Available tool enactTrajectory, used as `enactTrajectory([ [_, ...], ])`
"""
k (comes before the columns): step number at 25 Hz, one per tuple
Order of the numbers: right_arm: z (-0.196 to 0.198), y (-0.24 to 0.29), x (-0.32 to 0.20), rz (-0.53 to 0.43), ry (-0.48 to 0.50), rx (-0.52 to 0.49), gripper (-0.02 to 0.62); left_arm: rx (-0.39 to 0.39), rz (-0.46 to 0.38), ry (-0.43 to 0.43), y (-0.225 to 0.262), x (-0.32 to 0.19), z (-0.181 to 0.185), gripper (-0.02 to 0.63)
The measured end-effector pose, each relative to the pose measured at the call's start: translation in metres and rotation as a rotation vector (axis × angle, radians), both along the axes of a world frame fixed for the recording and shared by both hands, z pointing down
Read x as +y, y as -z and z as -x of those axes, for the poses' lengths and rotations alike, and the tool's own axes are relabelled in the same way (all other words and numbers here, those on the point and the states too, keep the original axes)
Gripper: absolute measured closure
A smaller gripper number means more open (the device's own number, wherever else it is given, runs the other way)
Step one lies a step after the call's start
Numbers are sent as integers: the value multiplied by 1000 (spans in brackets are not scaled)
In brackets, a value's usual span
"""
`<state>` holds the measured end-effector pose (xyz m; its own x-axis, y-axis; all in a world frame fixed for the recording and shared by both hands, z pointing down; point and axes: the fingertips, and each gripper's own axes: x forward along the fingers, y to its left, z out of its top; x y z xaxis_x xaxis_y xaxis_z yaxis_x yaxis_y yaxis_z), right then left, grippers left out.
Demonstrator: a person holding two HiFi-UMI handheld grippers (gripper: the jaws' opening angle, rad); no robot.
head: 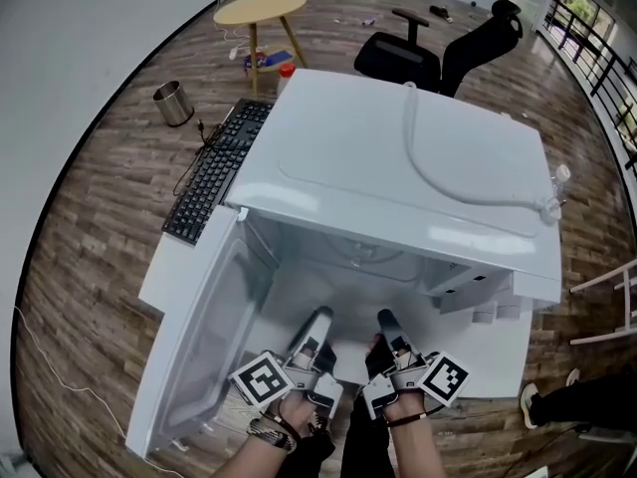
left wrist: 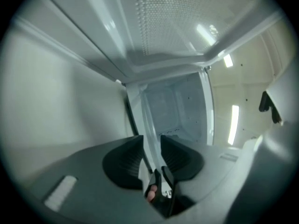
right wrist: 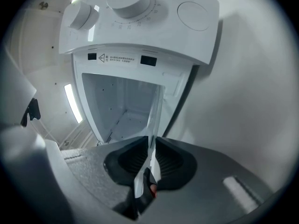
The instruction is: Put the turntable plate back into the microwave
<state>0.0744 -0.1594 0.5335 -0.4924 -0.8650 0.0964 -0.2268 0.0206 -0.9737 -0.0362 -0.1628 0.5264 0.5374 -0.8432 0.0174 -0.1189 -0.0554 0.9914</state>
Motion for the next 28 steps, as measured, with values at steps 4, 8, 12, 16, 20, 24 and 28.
enactTrajectory([
  [4,-1,0,-1,2,-2,-2,545,-47,3,-25,-11,7,-3,506],
  [8,-2,0,-1,4,0,-8,545,-4,13,-16,-5,6,-6,515],
  [12,-3,1,-2,1,5,-3,545,-49,11,-26,-8,3,-5,517],
  [16,-5,0,-3,10,-2,11,545,-60,-2,-41,-7,0,-10,538],
  [20,-6,0,-5,16,-7,13,545,-93,-8,-54,-9,-3,-8,543],
  [24,-6,1,-8,15,-4,29,545,-46,-3,-48,-3,-6,-12,543],
  [28,-7,1,-12,21,-2,51,543,-87,-12,-59,-5,-11,-12,541],
])
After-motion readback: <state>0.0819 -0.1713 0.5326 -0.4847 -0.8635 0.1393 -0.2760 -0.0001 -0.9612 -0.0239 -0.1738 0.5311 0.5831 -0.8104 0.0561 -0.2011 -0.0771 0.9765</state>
